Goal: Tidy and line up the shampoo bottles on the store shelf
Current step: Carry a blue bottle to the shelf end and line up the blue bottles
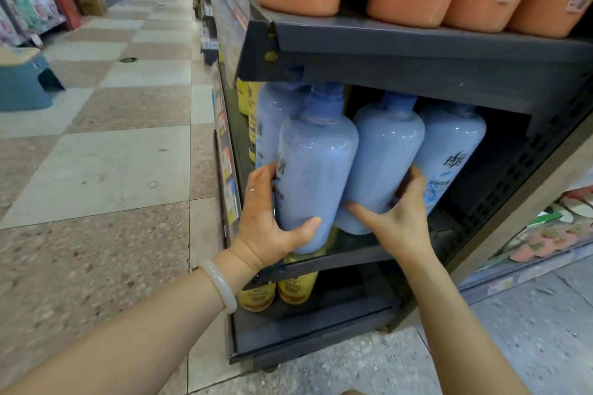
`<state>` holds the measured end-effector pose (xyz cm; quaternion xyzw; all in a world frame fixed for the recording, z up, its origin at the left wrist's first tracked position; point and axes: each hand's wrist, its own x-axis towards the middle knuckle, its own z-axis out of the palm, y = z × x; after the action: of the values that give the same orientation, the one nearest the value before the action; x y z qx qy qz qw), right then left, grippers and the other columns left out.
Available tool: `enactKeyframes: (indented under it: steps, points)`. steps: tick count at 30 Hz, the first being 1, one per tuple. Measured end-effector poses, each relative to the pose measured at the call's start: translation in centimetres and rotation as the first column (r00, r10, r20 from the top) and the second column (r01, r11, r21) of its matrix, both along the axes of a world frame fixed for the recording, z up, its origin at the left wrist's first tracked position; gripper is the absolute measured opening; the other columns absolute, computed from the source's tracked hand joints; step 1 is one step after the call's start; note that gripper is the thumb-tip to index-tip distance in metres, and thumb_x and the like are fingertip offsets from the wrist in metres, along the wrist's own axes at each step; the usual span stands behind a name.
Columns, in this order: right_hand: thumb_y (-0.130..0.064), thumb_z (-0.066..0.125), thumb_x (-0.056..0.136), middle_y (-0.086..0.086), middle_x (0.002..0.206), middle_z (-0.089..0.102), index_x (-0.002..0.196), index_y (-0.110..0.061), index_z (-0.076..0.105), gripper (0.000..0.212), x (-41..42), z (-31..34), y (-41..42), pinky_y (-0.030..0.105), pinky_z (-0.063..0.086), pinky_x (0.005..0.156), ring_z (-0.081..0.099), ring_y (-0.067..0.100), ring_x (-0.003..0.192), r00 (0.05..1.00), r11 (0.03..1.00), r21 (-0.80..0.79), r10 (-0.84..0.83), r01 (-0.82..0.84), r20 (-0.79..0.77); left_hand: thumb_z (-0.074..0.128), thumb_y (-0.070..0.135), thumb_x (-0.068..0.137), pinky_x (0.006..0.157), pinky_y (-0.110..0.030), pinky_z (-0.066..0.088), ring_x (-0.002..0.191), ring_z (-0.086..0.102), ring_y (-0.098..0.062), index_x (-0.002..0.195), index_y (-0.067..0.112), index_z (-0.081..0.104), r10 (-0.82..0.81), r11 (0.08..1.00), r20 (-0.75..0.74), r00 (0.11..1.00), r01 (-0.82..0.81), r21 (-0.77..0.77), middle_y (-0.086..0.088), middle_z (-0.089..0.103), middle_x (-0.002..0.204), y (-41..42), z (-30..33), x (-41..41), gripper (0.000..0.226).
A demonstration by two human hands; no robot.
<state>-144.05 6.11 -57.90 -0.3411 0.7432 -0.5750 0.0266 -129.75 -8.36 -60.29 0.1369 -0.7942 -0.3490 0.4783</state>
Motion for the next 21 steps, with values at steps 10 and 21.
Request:
enactKeyframes:
  steps: [10,21]
  points:
    - [-0.021,0.072,0.079,0.012,0.125,0.049,0.135,-0.010,0.036,0.068,3.7,-1.5,1.3,0.039,0.044,0.095,0.050,0.027,0.116,0.930,0.934,0.043,-0.348,0.355,-0.121,0.066,0.052,0.056,0.090,-0.033,0.041,0.102,0.042,-0.011,0.119,0.022,0.034,0.006,1.000,0.027,1.000,-0.006,0.007,0.020,0.032,0.112,0.1,0.1,0.0,0.077]
    - [-0.026,0.086,0.047,0.012,0.113,0.051,0.123,-0.011,0.044,0.088,3.2,-1.0,-3.0,0.048,0.051,0.085,0.051,0.035,0.104,0.892,0.880,-0.150,-0.450,0.450,0.041,0.067,0.052,0.056,0.091,-0.040,0.045,0.104,0.044,-0.016,0.120,0.022,0.034,-0.004,1.000,0.019,1.000,0.003,0.024,0.019,0.033,0.113,0.0,-0.1,-0.1,0.077]
